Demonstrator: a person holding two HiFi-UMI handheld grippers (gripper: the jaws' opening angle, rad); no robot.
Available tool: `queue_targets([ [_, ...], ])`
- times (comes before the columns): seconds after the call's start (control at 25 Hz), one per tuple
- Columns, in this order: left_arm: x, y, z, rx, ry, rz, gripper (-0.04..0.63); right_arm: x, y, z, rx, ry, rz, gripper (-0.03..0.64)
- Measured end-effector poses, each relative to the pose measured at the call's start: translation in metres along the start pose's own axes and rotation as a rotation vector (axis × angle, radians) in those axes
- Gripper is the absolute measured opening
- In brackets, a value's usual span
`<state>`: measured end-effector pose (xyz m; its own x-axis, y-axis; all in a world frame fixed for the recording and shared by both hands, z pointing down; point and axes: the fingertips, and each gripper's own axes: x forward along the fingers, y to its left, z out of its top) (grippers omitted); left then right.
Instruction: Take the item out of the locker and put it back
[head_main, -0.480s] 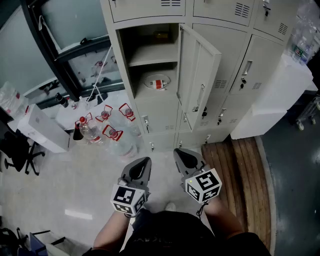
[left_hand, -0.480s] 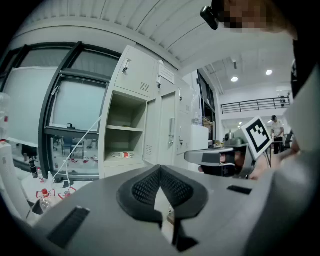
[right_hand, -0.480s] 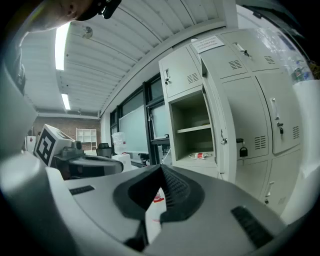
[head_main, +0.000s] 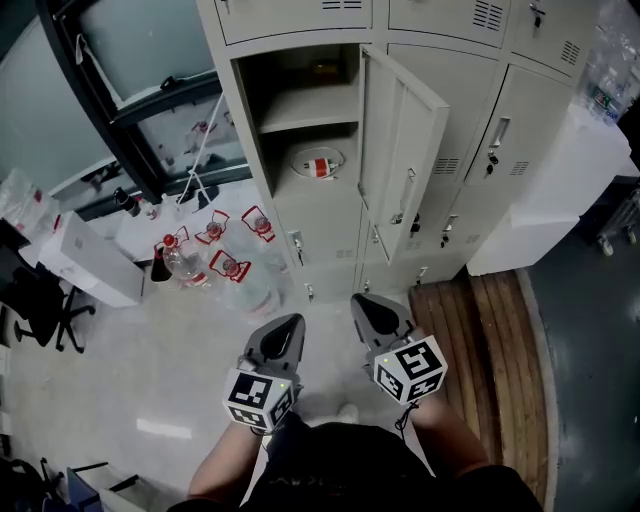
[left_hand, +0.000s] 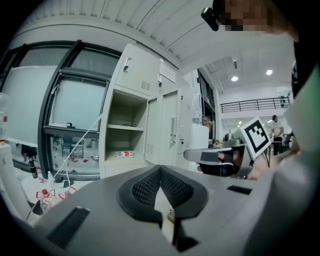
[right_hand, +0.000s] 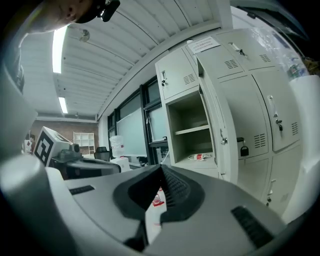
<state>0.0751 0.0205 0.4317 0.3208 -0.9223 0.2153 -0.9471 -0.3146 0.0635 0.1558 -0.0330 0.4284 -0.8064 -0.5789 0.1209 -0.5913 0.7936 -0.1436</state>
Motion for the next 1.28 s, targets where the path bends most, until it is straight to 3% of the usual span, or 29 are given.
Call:
queue_targets([
  [0.36,0.009,0.035,0.005,0.007,-0.005,-0.057,0.005,0.036,0.011,0.007,-0.017,-0.001,-0.032,-0.005],
  [1.28,0.039,0.196,0.032,0.021,-0.013,-0.232,0.005,0.200,0.023,0.042,-0.049,0.014,-0.233,-0.005],
])
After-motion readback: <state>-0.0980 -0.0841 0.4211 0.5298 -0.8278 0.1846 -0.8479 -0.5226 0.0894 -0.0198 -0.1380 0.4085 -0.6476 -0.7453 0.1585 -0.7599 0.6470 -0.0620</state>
